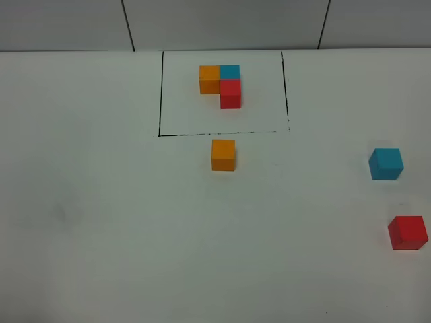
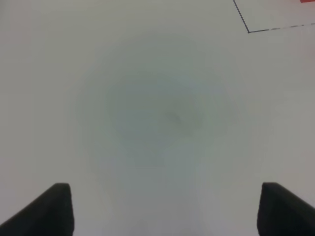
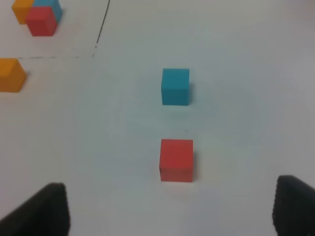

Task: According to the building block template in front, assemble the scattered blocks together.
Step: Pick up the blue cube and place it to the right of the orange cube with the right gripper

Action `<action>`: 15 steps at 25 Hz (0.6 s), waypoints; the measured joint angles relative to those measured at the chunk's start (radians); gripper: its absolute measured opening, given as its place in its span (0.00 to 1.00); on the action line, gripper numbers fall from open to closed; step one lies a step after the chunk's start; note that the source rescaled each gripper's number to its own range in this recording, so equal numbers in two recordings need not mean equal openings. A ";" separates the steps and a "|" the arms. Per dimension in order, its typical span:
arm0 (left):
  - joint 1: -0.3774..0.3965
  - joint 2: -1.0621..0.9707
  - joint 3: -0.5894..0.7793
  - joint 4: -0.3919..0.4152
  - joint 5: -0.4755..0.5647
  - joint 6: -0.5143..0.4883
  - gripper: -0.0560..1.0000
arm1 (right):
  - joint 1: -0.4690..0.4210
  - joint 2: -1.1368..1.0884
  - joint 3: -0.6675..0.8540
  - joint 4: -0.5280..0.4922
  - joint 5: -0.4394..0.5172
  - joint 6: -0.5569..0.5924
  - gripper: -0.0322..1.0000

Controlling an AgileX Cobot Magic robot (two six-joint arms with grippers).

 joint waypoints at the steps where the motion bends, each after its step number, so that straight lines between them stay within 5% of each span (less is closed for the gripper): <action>1: 0.000 0.000 0.000 0.000 0.000 0.000 0.74 | 0.000 0.005 0.000 0.000 0.000 0.001 0.70; 5: 0.000 0.000 0.000 0.000 0.000 0.000 0.74 | 0.000 0.111 -0.010 -0.001 -0.018 0.020 0.73; 11: 0.000 0.000 0.000 0.000 0.000 0.000 0.74 | 0.000 0.464 -0.082 -0.057 -0.071 0.020 0.94; 15: 0.000 0.000 0.000 0.000 0.000 0.000 0.74 | 0.000 0.717 -0.184 -0.122 -0.079 0.019 0.99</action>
